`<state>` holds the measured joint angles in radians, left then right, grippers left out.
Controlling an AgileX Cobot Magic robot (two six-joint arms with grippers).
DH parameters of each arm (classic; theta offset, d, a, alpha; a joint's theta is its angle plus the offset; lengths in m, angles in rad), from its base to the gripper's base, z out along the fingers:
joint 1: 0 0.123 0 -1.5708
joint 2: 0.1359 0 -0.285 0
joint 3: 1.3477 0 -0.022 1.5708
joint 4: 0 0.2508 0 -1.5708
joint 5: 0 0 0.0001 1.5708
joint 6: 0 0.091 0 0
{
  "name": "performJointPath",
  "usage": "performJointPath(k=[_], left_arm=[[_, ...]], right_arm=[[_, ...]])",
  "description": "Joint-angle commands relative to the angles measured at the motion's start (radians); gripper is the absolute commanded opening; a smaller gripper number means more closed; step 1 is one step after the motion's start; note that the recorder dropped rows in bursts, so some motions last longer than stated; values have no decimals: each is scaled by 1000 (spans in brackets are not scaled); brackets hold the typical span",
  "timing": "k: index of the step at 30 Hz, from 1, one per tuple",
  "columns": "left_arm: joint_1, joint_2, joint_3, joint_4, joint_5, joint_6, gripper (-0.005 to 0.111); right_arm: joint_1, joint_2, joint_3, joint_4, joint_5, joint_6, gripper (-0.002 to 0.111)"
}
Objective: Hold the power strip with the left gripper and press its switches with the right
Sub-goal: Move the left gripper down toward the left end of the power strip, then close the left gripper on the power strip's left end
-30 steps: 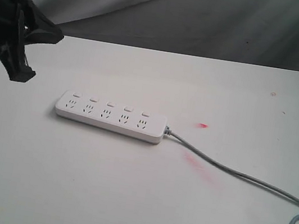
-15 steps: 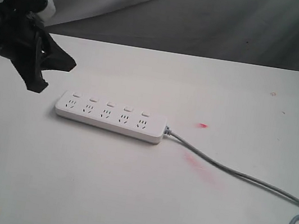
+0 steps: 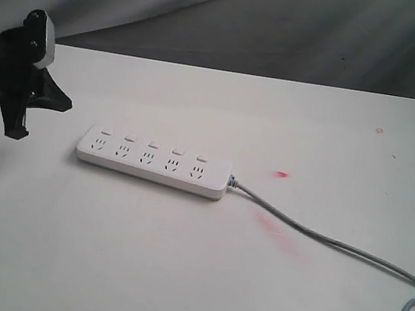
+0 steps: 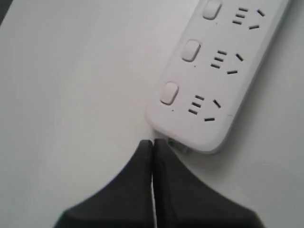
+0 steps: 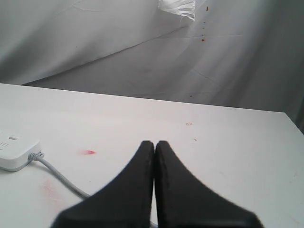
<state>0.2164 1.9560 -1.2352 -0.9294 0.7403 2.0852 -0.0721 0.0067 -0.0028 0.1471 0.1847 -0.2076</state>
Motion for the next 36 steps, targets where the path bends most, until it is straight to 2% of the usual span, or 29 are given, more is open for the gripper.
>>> performJointPath(k=[1, 2, 4, 8, 11, 14, 17, 23, 28, 33, 36], left_arm=[[1, 13, -4, -26, 77, 9, 1], [1, 13, -4, -41, 90, 9, 2], [1, 13, -4, -48, 106, 9, 14], [1, 15, -4, -48, 128, 9, 45], [1, 15, -4, -48, 97, 9, 66], [1, 15, -4, -46, 67, 9, 79], [1, 15, -4, -46, 48, 9, 84], [-2, 15, -4, 20, 35, 9, 84], [-49, 26, -28, 143, 18, 9, 84], [-100, 80, -92, 154, 35, 9, 84], [-107, 114, -115, 151, 52, 9, 84]], right_arm=[[-7, -7, 3, 1, -1, 6, 0], [-7, -7, 3, 1, -1, 6, 0], [-7, -7, 3, 1, -1, 6, 0], [-7, -7, 3, 1, -1, 6, 0], [-7, -7, 3, 1, -1, 6, 0], [-7, -7, 3, 1, -1, 6, 0], [-7, -7, 3, 1, -1, 6, 0], [-7, -7, 3, 1, -1, 6, 0], [-7, -7, 3, 1, -1, 6, 0], [-7, -7, 3, 1, -1, 6, 0], [-7, -7, 3, 1, -1, 6, 0]])
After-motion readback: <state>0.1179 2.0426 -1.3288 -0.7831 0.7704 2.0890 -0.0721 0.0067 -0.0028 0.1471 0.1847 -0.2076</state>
